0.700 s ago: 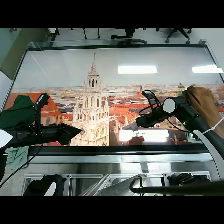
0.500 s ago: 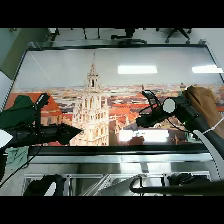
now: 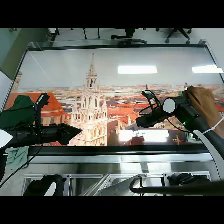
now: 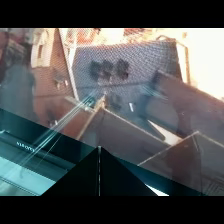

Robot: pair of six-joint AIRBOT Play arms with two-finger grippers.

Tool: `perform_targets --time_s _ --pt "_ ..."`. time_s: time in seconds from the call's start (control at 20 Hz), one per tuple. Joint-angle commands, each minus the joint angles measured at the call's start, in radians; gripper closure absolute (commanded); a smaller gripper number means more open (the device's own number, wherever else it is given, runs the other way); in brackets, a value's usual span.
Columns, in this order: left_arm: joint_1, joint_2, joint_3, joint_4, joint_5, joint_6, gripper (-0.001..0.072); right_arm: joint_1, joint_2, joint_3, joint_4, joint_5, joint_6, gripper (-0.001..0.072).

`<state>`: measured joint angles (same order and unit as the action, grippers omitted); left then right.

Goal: Fold the shirts.

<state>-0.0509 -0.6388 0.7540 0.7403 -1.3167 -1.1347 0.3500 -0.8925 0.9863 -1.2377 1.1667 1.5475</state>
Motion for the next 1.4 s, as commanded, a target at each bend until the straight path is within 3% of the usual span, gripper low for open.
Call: perform_targets --time_s 0.0,0.15,0.5,0.55,0.6,0.65,0.75,0.9,1.05,1.15,1.35 --pt "0.000 0.000 0.000 0.000 0.000 0.000 0.0694 0.001 0.001 0.000 0.000 0.000 0.000 0.0687" --pt "0.000 0.000 0.000 0.000 0.018 0.000 0.0695 0.001 0.001 0.000 0.001 0.000 0.000 0.0687" --pt "0.000 0.000 0.000 0.002 0.278 0.015 0.0678 0.000 0.001 0.000 0.003 -0.030 0.000 0.0675" --pt "0.001 0.000 0.000 0.006 0.318 0.049 0.0394 0.000 0.001 0.000 0.002 -0.034 0.001 0.0557" --pt "0.002 0.000 0.000 0.032 0.355 0.061 0.0063 0.000 0.001 0.000 0.000 -0.035 0.001 0.0334" --pt "0.002 0.000 0.003 0.096 0.393 0.061 -0.0005 0.000 0.001 0.000 -0.001 -0.038 0.001 0.0201" --pt "0.002 -0.012 0.036 0.312 0.404 0.024 -0.0006 0.000 0.001 0.000 -0.011 -0.051 0.001 0.0196" --pt "0.003 -0.080 0.152 0.651 0.356 -0.155 -0.0006 -0.033 0.001 0.000 -0.026 -0.100 0.026 0.0196" --pt "0.051 -0.193 0.279 0.934 0.301 -0.264 -0.0006 -0.118 0.001 0.000 -0.026 -0.127 0.031 0.0196" --pt "0.164 -0.298 0.351 0.974 0.265 -0.272 -0.0006 -0.174 0.001 0.000 -0.026 -0.129 0.030 0.0196" --pt "0.355 -0.550 0.436 0.962 0.327 -0.266 -0.0006 -0.235 0.001 0.000 -0.026 -0.146 0.019 0.0196"
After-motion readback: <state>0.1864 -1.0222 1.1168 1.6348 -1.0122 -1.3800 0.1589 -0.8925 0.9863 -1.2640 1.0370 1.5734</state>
